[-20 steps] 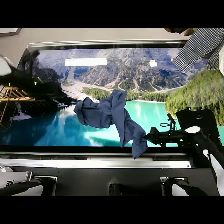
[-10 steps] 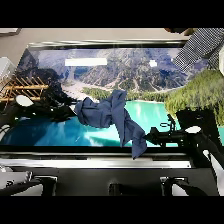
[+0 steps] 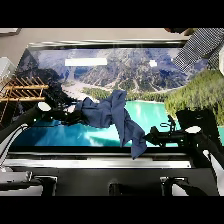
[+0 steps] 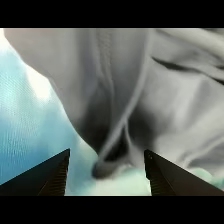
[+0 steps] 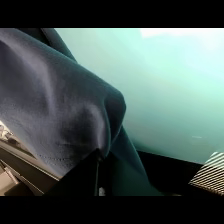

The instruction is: Fold the clothes and pants, and hang the long-sleeved shirts on hangers.

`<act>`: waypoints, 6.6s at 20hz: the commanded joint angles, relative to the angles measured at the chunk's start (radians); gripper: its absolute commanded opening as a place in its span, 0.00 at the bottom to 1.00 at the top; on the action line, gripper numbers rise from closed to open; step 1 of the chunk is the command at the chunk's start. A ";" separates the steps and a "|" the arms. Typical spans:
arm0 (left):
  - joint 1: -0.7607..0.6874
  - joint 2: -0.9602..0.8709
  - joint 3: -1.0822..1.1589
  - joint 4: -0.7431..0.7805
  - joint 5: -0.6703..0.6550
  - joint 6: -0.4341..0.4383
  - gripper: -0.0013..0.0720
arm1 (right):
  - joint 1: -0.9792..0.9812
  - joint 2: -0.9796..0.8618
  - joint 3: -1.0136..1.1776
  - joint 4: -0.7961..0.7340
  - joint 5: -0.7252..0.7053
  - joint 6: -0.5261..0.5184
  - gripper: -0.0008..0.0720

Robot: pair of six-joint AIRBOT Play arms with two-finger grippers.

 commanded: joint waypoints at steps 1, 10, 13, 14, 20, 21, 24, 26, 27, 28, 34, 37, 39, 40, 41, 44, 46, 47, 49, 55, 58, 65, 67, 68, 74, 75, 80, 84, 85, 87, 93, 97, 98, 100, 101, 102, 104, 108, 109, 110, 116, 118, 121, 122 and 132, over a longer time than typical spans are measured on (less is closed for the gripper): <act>-0.005 -0.018 0.004 -0.010 0.029 -0.005 0.41 | 0.001 0.001 0.000 0.005 0.006 0.006 0.05; 0.066 0.287 0.279 0.053 -0.055 -0.005 0.04 | -0.002 0.215 0.372 -0.013 0.003 -0.057 0.05; 0.142 0.480 0.423 0.097 -0.049 -0.006 0.04 | -0.002 0.331 0.655 -0.119 -0.068 -0.048 0.05; 0.169 0.537 0.465 0.100 -0.049 -0.005 0.04 | -0.002 0.367 0.737 -0.159 -0.093 -0.048 0.05; 0.328 0.846 0.575 0.110 -0.046 -0.096 0.04 | -0.002 0.583 1.004 -0.363 -0.199 0.020 0.05; 0.350 0.887 0.575 0.138 -0.046 -0.148 0.04 | -0.002 0.611 1.013 -0.411 -0.205 0.056 0.05; 0.391 0.969 0.574 0.262 -0.046 -0.270 0.04 | -0.002 0.680 1.015 -0.558 -0.217 0.169 0.05; 0.394 0.980 0.573 0.313 -0.055 -0.339 0.04 | -0.002 0.694 1.014 -0.625 -0.218 0.248 0.05; 0.394 0.974 0.570 0.312 -0.073 -0.353 0.04 | -0.002 0.687 1.014 -0.634 -0.213 0.286 0.05; 0.394 0.958 0.561 0.291 -0.106 -0.355 0.04 | -0.002 0.670 1.014 -0.632 -0.196 0.317 0.05; 0.366 0.748 0.342 0.018 -0.368 -0.267 0.04 | 0.000 0.343 1.000 -0.522 0.063 0.447 0.05; 0.259 0.600 0.180 0.020 -0.319 -0.206 0.04 | 0.001 0.075 0.985 -0.457 0.080 0.443 0.05; 0.187 0.478 0.095 0.020 -0.239 -0.203 0.04 | 0.001 -0.118 0.985 -0.418 0.041 0.443 0.05; 0.156 0.409 0.069 0.020 -0.193 -0.195 0.04 | 0.001 -0.212 0.985 -0.383 0.013 0.443 0.05; 0.130 0.343 0.060 0.020 -0.158 -0.182 0.04 | 0.001 -0.293 0.985 -0.338 -0.013 0.443 0.05; 0.081 0.168 0.061 0.019 -0.058 -0.167 0.04 | 0.001 -0.486 0.986 -0.154 -0.079 0.432 0.05; 0.072 0.101 0.061 0.018 -0.023 -0.166 0.04 | 0.001 -0.554 0.986 -0.067 -0.097 0.378 0.05; 0.071 0.082 0.061 0.019 -0.013 -0.165 0.04 | 0.001 -0.569 0.986 -0.056 -0.101 0.376 0.05; 0.071 0.073 0.061 0.019 0.005 -0.161 0.04 | -0.003 -0.573 0.988 -0.061 -0.069 0.375 0.07; 0.072 0.085 0.087 0.019 -0.001 -0.128 0.04 | -0.154 -0.436 1.000 -0.301 0.350 0.329 0.65; 0.072 0.100 0.090 0.019 -0.027 -0.128 0.04 | -0.228 -0.256 0.920 -0.438 0.436 0.256 0.64; 0.072 0.101 0.089 0.020 -0.076 -0.116 0.04 | -0.051 0.188 0.253 -0.166 0.136 0.312 0.64; 0.071 0.101 0.089 0.020 -0.080 -0.116 0.04 | 0.108 0.223 0.114 -0.081 0.012 0.334 0.65; 0.071 0.101 0.089 0.020 -0.080 -0.116 0.04 | 0.193 0.222 0.068 -0.047 -0.055 0.346 0.64; 0.071 0.101 0.089 0.020 -0.080 -0.117 0.04 | 0.593 0.127 0.004 0.002 -0.432 0.475 0.64; 0.072 0.101 0.089 0.020 -0.080 -0.117 0.04 | 0.619 0.100 0.004 0.023 -0.451 0.474 0.64; 0.071 0.100 0.089 0.019 -0.104 -0.117 0.04 | 0.692 0.016 0.005 0.200 -0.529 0.340 0.64; 0.071 0.100 0.089 0.020 -0.121 -0.117 0.04 | 0.698 -0.006 0.005 0.259 -0.579 0.305 0.64; 0.071 0.100 0.089 0.020 -0.121 -0.117 0.04 | 0.698 -0.013 0.005 0.260 -0.589 0.305 0.64; 0.071 0.100 0.089 0.020 -0.121 -0.117 0.04 | 0.698 -0.032 0.005 0.270 -0.597 0.305 0.64; 0.072 0.100 0.089 0.020 -0.121 -0.117 0.04 | 0.698 -0.114 0.047 0.395 -0.618 0.187 0.64; 0.072 0.098 0.089 0.020 -0.121 -0.116 0.04 | 0.698 -0.184 0.080 0.402 -0.609 0.182 0.45; 0.072 0.098 0.089 0.020 -0.121 -0.116 0.04 | 0.698 -0.193 0.080 0.404 -0.604 0.180 0.33; 0.072 0.098 0.089 0.020 -0.121 -0.116 0.04 | 0.698 -0.193 0.080 0.411 -0.604 0.161 0.09; 0.072 0.098 0.089 0.020 -0.121 -0.116 0.04 | 0.698 -0.188 0.080 0.419 -0.604 0.150 0.05; 0.072 0.099 0.090 0.020 -0.121 -0.116 0.04 | 0.698 -0.178 0.082 0.429 -0.603 0.143 0.05; 0.078 0.100 0.105 0.020 -0.126 -0.115 0.04 | 0.693 -0.129 0.104 0.433 -0.589 0.097 0.05; 0.135 0.114 0.290 0.019 -0.203 -0.113 0.04 | 0.564 0.070 0.227 0.375 -0.529 0.062 0.05; 0.151 0.123 0.360 0.019 -0.225 -0.113 0.04 | 0.515 0.133 0.274 0.352 -0.526 0.060 0.05; 0.165 0.135 0.445 0.019 -0.248 -0.113 0.04 | 0.456 0.200 0.333 0.330 -0.525 0.059 0.05; 0.194 0.245 0.931 0.019 -0.320 -0.187 0.04 | 0.182 0.472 0.795 0.144 -0.397 0.043 0.05; 0.194 0.308 1.038 0.019 -0.320 -0.211 0.04 | 0.130 0.531 0.944 0.039 -0.396 0.113 0.05; 0.194 0.415 1.095 0.020 -0.317 -0.251 0.04 | 0.105 0.577 1.104 -0.146 -0.393 0.232 0.05; 0.194 0.449 1.095 0.020 -0.317 -0.253 0.04 | 0.105 0.583 1.142 -0.193 -0.389 0.264 0.05; 0.194 0.479 1.031 0.020 -0.314 -0.287 0.04 | 0.105 0.404 1.216 -0.349 -0.307 0.370 0.05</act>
